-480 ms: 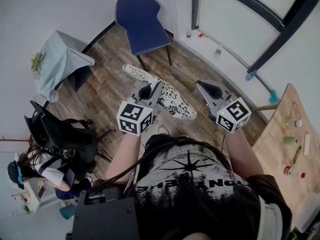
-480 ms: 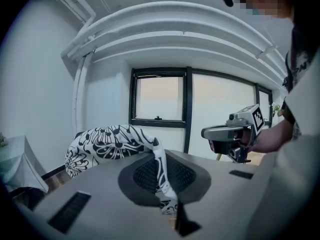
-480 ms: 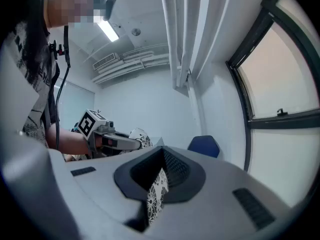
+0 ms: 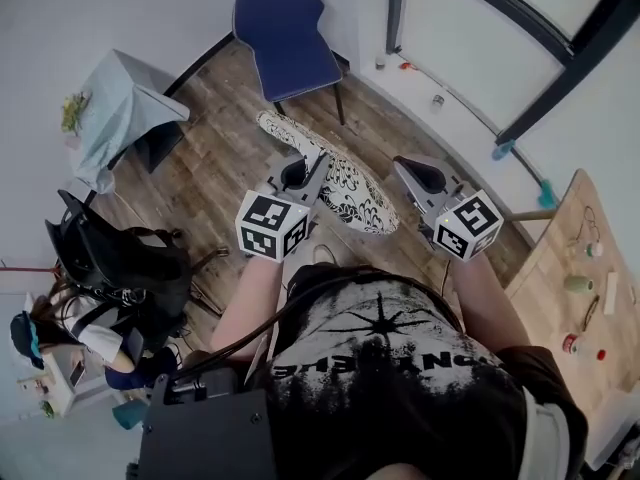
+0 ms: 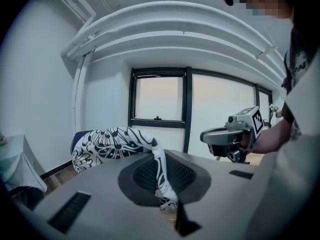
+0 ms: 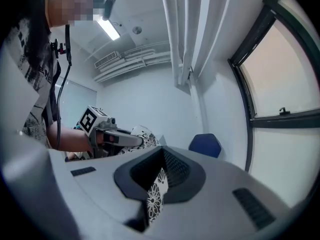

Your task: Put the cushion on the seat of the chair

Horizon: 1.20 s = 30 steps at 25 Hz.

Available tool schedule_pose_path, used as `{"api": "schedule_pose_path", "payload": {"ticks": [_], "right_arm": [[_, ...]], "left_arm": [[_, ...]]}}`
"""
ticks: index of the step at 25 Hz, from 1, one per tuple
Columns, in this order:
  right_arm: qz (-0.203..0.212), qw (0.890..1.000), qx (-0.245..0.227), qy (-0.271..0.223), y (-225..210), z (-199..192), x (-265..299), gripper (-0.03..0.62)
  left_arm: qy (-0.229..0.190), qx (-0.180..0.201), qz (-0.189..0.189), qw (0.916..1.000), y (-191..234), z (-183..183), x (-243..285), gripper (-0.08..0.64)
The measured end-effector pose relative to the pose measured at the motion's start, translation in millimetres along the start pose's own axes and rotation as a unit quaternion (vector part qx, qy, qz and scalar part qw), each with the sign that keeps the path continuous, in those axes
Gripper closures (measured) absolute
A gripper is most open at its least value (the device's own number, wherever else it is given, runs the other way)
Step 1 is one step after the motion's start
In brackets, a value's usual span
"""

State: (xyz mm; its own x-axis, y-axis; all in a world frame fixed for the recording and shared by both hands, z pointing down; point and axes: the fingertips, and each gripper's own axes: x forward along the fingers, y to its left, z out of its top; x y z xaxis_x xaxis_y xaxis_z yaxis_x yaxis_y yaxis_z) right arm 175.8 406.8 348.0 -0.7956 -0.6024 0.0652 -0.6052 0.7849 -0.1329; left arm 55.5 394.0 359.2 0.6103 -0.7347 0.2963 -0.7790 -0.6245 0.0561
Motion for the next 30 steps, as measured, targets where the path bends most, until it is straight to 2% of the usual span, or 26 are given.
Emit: {"api": "schedule_pose_path", "payload": {"ticks": [16, 30], "right_arm": [[0.015, 0.999, 0.030, 0.004, -13.8, -7.3, 7.9, 0.574], [0.017, 0.999, 0.027, 0.020, -24.9, -12.7, 55.9, 0.574]], "left_arm": [[0.010, 0.005, 0.006, 0.9999, 1.9, 1.0, 16.4, 0.537], [0.014, -0.005, 0.001, 0.9999, 48.9, -7.9, 36.6, 0.537]]}}
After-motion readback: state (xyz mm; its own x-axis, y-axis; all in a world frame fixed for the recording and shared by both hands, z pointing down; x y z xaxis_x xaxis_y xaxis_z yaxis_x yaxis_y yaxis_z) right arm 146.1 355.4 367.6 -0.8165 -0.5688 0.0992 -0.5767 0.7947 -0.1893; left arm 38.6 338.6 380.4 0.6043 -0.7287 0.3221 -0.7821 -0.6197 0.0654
